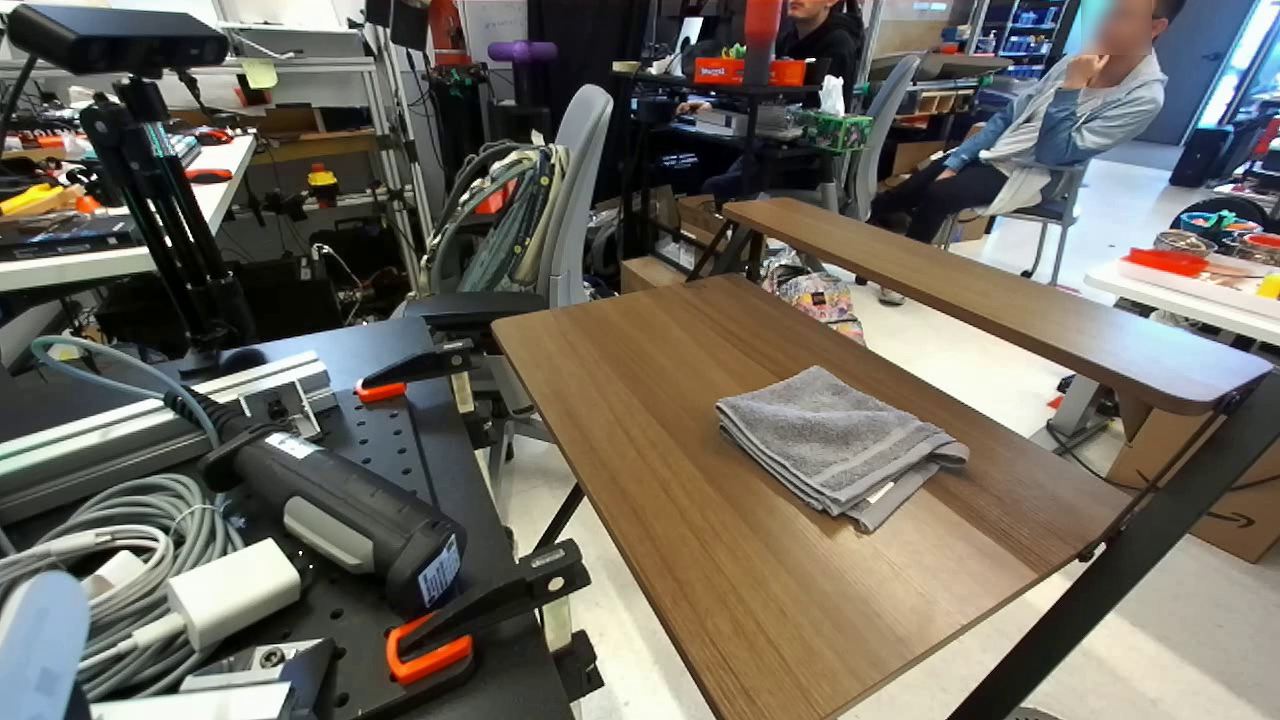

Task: Move the grey towel to the left

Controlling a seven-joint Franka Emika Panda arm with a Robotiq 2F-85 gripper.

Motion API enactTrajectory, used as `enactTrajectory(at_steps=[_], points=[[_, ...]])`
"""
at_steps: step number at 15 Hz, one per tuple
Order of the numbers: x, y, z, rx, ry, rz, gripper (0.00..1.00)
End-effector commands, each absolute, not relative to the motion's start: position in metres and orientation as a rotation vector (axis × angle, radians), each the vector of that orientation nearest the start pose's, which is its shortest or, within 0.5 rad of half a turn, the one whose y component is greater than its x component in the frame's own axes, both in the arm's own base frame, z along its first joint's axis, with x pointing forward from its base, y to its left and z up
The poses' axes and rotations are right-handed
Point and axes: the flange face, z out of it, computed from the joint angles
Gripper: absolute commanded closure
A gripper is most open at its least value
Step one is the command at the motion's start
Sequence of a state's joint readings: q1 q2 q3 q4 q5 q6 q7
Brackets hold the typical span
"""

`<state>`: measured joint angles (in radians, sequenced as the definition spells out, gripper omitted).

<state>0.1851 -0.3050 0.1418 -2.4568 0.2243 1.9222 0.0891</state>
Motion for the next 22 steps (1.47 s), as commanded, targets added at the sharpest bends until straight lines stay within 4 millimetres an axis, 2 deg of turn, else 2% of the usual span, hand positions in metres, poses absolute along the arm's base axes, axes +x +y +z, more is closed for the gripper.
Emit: enactTrajectory(at_steps=[1,7,12,14,18,22], points=[[0.386,0.147,0.393,-3.003,-0.187,0.39,0.0],[0.386,0.147,0.393,-3.003,-0.187,0.39,0.0],[0.425,0.136,0.386,-2.987,0.038,0.132,0.0],[0.446,0.132,0.37,-2.992,0.109,0.031,0.0],[0.491,0.108,0.32,-2.995,0.254,-0.078,0.0],[0.539,0.063,0.265,-2.991,0.423,-0.069,0.0]])
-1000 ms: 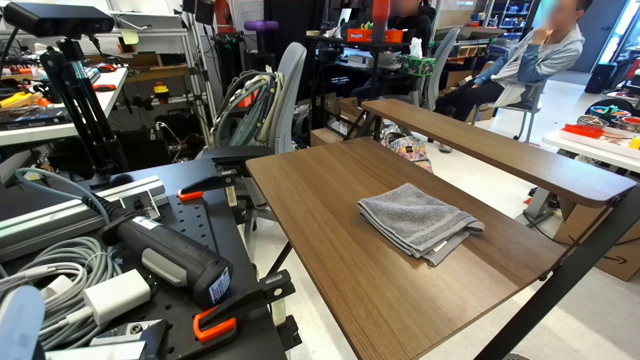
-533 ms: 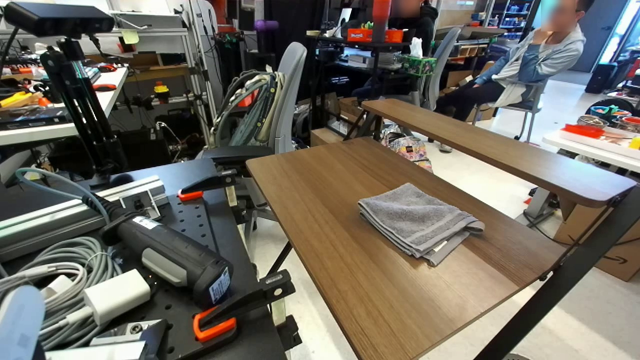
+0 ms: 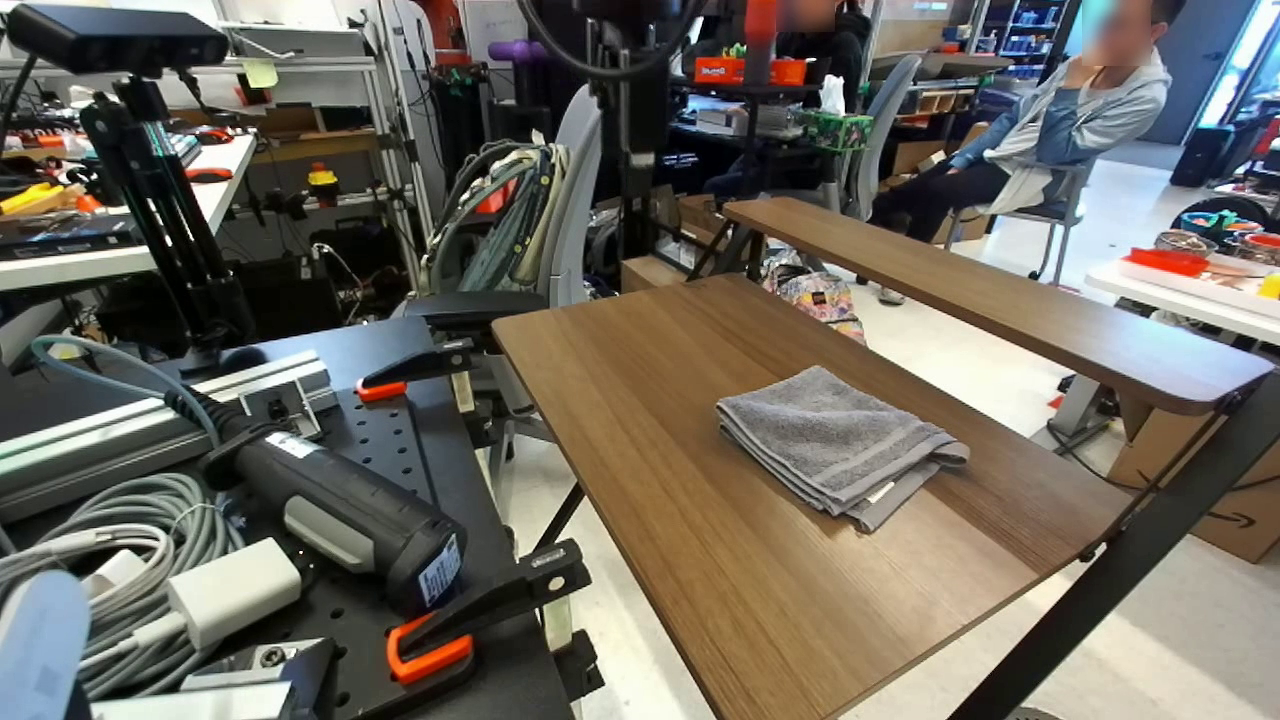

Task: Move the grey towel to the left

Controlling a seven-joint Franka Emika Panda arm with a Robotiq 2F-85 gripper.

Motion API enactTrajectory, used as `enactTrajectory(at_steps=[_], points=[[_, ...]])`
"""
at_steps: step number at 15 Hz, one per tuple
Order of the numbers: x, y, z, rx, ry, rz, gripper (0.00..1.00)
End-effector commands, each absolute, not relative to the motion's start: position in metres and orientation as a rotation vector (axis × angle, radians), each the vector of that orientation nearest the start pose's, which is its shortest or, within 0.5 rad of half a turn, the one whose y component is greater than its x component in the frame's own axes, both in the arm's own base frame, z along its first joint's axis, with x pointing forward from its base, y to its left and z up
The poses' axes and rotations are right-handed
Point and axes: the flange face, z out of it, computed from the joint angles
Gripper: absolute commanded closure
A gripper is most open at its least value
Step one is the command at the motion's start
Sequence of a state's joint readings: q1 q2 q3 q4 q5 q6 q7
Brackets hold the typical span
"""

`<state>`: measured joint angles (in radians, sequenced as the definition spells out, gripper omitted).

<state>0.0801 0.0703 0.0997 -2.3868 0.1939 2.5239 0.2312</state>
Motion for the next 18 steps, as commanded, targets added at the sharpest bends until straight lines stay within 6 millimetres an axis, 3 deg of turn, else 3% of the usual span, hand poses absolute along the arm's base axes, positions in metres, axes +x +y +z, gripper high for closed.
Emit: enactTrajectory(at_steps=[1,6,9,13,18], points=[[0.551,0.05,0.257,-2.983,0.473,-0.07,0.0],[0.603,-0.013,0.225,-2.926,0.682,-0.052,0.0],[0.634,-0.04,0.206,-2.904,0.776,-0.073,0.0],[0.661,-0.055,0.166,-2.914,0.831,-0.049,0.0],[0.681,-0.058,0.11,-2.944,0.855,0.014,0.0]])
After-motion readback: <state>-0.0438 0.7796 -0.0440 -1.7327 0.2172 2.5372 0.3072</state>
